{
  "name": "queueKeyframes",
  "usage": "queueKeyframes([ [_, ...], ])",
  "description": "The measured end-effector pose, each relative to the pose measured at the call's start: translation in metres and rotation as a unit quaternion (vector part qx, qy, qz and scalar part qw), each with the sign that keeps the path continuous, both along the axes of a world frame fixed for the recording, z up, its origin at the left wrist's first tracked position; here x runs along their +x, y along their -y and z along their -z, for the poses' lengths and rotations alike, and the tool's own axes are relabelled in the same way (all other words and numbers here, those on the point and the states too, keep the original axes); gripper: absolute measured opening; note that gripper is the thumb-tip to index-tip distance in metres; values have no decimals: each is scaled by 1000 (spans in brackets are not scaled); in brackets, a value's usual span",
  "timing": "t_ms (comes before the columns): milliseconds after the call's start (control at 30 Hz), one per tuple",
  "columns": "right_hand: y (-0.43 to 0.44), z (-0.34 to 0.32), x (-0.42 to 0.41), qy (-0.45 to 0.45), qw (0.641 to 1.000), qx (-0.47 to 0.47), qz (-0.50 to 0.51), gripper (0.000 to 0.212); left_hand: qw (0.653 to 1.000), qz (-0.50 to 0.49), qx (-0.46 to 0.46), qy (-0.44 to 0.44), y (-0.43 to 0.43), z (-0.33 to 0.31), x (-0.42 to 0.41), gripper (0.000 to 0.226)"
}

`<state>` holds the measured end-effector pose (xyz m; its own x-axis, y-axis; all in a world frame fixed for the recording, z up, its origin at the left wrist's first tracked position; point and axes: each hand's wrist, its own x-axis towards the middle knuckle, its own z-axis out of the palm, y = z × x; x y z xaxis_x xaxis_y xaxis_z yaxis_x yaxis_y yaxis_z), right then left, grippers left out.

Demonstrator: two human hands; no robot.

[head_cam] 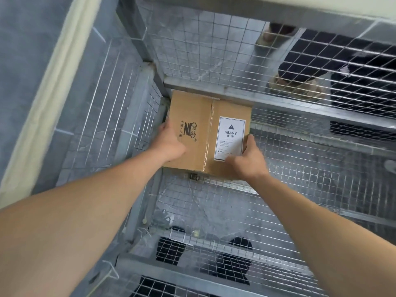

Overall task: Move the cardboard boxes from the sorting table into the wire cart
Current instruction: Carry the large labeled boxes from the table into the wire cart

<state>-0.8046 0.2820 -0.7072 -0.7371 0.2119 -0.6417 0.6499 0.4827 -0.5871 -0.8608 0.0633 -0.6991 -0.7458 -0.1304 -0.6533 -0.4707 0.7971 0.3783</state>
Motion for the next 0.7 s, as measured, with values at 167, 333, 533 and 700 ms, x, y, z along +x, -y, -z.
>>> queueKeyframes([
  [167,3,-16,1,-28,999,-17,-8,59,999,32,-20,-5,-3,-13,8,105],
  [333,0,-61,3,-40,999,21,-15,41,994,100,-42,-17,-16,-65,13,93],
  [533,-15,-151,23,-21,992,121,-37,52,966,242,-80,-52,-33,-163,25,72],
  [700,-27,-245,58,-32,976,202,-74,35,922,366,-78,-100,-55,-260,40,61],
])
